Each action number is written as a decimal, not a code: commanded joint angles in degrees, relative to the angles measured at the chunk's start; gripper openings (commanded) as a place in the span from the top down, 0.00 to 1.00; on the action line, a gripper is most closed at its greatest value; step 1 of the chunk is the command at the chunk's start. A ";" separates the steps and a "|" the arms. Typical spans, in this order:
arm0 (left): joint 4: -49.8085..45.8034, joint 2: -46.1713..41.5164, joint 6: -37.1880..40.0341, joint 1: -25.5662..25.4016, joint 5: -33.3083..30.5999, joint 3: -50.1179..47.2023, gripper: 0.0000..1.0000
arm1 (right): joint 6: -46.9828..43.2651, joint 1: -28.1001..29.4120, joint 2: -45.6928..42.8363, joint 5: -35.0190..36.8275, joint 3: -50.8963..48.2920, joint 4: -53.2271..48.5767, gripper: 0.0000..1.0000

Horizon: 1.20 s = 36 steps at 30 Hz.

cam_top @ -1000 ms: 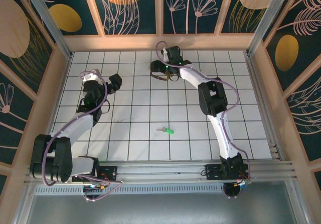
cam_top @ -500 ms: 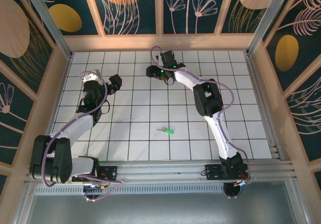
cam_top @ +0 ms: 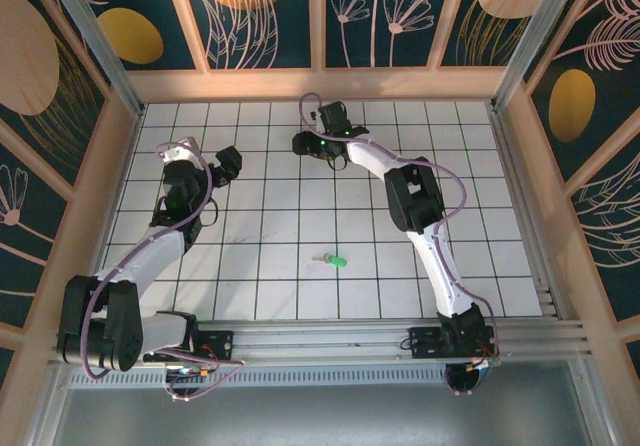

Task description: Put the keys on the keyring

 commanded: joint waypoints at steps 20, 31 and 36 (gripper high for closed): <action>-0.95 -3.47 -0.21 -0.28 1.92 0.46 0.01 | -3.34 8.99 -9.16 6.46 -21.59 0.06 0.26; -1.38 -4.71 -0.13 -0.28 2.43 0.40 0.01 | -1.17 13.67 -16.20 8.22 -33.59 4.11 0.27; -1.29 -4.57 -0.31 -0.28 3.07 0.48 0.01 | 0.66 16.08 -19.53 8.77 -39.05 6.39 0.27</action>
